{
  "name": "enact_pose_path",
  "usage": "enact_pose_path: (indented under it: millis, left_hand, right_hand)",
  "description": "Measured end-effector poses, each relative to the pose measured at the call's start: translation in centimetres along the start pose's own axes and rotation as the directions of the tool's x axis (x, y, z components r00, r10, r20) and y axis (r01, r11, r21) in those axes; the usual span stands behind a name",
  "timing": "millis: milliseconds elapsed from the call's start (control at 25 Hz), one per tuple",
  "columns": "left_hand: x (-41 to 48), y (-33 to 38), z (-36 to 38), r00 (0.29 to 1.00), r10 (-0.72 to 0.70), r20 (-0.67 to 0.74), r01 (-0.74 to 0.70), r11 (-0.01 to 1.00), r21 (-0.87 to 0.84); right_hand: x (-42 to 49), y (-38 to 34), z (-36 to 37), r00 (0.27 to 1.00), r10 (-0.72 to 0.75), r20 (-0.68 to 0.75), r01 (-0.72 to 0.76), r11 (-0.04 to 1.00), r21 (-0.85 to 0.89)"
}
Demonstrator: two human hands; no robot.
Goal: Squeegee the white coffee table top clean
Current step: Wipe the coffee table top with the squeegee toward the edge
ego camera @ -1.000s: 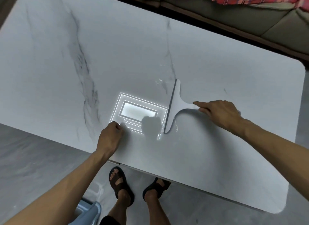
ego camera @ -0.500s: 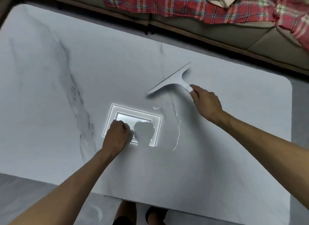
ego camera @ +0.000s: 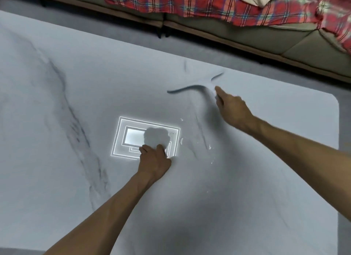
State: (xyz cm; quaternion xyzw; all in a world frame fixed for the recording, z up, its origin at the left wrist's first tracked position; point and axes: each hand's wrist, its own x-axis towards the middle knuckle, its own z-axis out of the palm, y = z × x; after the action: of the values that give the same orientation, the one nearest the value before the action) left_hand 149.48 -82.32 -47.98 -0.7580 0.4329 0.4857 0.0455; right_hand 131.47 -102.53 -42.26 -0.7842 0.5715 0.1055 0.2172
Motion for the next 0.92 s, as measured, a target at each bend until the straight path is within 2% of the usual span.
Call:
enact_pose_path:
  millis: [160,240,360,440,560,680,840,920]
  left_hand:
    - [0.4,0.3,-0.3,0.999,-0.037,-0.010,0.037,0.999,0.023]
    - [0.1,0.2,0.0,0.998,-0.029,-0.056,0.030,0.999,0.017]
    - [-0.8,0.3,1.5,0.988,-0.018,-0.156,0.024,0.999,0.036]
    - [-1.4,1.2,2.8,0.986,-0.037,-0.162,0.045,0.998,0.050]
    - [-1.8,2.3,4.1,0.988,-0.065,-0.138,0.077,0.994,0.084]
    - [-1.3,2.9,4.0,0.986,-0.121,-0.112,0.128,0.990,0.057]
    - [-1.5,3.7,4.1,0.975,-0.171,-0.141,0.172,0.985,-0.005]
    - [-1.8,4.2,4.0,0.978,-0.166,-0.126,0.179,0.979,0.099]
  right_hand:
    - [-8.7,5.2,0.1,0.991,0.008,0.133,0.001,0.998,-0.067]
    - [-11.3,6.6,-1.3,0.982,0.039,0.185,-0.032,0.999,-0.040]
    - [-7.8,7.8,-4.0,0.996,0.056,0.064,-0.063,0.992,0.112]
    - [-2.6,7.4,-5.4,0.987,0.157,-0.022,-0.146,0.956,0.255]
    - [3.2,6.3,-6.2,0.949,0.315,0.030,-0.298,0.858,0.418]
    - [2.8,6.4,-4.3,0.965,0.247,0.088,-0.262,0.917,0.301]
    - [-5.5,8.6,-0.9,0.979,0.114,0.166,-0.129,0.988,0.080]
    - [-10.4,9.8,0.0,0.964,0.063,0.258,-0.068,0.998,0.011]
